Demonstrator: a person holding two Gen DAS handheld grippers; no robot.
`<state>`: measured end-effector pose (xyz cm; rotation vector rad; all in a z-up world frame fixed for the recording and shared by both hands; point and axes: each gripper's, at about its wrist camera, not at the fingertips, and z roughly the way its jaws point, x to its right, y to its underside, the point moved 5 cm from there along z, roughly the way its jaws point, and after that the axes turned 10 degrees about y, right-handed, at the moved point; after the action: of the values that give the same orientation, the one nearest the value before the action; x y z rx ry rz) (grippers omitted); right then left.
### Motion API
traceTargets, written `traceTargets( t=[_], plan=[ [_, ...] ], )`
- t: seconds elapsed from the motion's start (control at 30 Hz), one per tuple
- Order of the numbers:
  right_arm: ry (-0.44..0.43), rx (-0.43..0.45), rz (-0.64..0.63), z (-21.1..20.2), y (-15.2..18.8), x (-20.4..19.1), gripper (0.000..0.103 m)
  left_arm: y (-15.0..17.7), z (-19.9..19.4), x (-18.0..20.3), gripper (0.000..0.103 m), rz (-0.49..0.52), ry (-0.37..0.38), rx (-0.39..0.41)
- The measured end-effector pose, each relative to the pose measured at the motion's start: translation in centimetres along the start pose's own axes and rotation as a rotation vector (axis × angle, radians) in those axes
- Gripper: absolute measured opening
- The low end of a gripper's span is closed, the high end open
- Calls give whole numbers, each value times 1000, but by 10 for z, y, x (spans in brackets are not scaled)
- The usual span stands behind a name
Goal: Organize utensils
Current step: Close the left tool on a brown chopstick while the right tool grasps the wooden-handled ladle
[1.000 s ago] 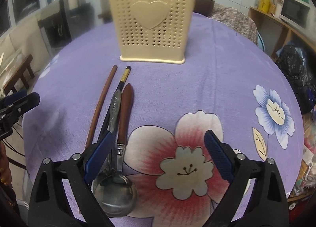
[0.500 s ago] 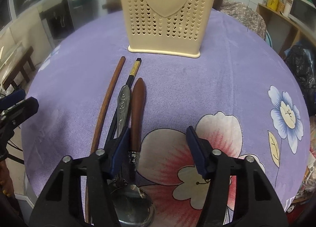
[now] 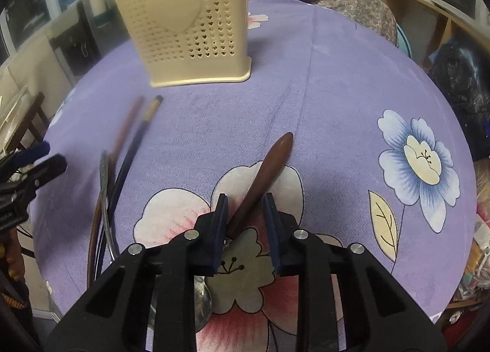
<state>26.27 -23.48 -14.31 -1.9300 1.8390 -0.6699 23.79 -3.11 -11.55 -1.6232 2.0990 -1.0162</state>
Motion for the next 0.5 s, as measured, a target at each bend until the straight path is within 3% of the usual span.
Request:
traceTargets(
  t=[0.33, 0.5],
  plan=[
    [21, -3, 27, 11, -16, 0, 26, -31, 56, 13, 52, -10, 71, -114],
    [40, 2, 26, 12, -18, -2, 26, -37, 74, 16, 39, -2, 33, -134]
  ],
)
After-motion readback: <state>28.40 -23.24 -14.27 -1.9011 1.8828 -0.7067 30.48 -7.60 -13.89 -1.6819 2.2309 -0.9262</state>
